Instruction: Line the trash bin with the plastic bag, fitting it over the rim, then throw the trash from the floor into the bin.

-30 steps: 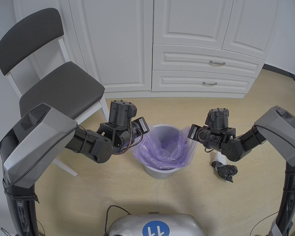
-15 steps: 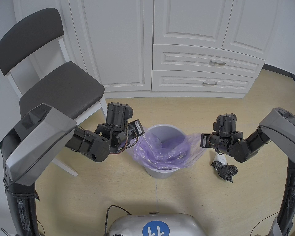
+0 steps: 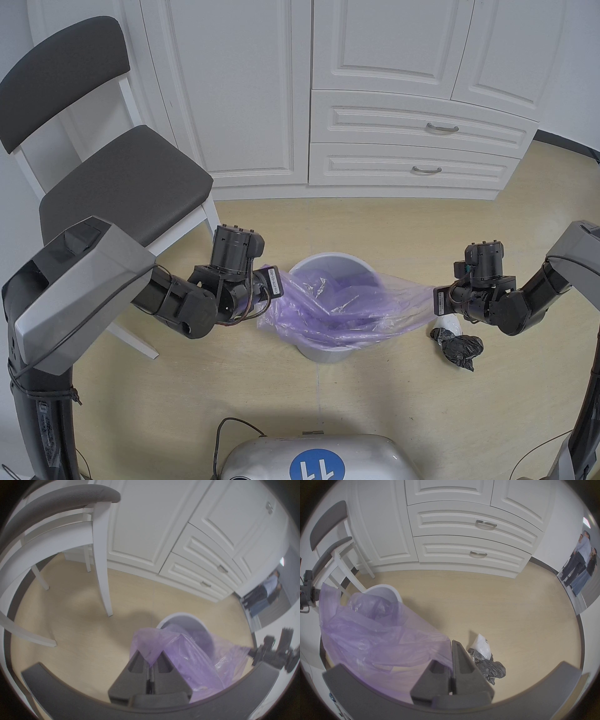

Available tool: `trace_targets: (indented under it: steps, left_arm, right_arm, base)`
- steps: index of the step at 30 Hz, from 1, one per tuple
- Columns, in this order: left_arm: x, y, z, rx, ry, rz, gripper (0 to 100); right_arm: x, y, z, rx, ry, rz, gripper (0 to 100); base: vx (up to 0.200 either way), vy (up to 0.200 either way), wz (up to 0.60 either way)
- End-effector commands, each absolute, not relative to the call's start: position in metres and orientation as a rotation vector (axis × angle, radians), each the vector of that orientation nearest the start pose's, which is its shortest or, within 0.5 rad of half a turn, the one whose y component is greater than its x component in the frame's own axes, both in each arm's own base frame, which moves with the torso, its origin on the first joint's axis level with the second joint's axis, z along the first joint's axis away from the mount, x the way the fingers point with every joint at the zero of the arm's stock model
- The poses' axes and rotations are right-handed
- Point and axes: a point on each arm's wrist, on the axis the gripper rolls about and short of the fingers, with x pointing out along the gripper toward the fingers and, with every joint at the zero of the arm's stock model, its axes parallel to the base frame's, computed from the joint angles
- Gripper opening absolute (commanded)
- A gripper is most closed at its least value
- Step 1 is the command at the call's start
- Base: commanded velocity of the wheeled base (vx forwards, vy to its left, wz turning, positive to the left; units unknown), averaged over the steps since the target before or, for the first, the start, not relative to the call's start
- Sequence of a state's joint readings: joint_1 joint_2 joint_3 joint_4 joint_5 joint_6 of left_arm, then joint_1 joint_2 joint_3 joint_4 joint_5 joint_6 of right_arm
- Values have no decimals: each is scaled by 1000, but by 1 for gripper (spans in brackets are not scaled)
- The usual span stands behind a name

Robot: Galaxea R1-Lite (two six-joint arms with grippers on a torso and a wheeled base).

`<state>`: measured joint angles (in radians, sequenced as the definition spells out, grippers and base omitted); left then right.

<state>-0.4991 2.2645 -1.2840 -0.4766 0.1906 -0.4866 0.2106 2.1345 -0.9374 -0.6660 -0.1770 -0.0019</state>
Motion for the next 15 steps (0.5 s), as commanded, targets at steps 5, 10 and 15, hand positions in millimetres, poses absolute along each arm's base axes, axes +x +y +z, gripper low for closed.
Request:
trace_targets:
  steps: [5, 10, 15]
  left_arm:
    - [363, -185, 88, -163, 559, -189, 0]
    - [364, -176, 90, -151, 555, -173, 0]
    - [358, -172, 100, -153, 539, -176, 0]
  right_arm:
    - [348, 74, 79, -190, 528, 73, 0]
    - [338, 73, 83, -226, 531, 92, 0]
    - [333, 72, 88, -228, 534, 92, 0]
  base:
    - [0, 0, 0]
    - [0, 0, 0]
    - [0, 0, 0]
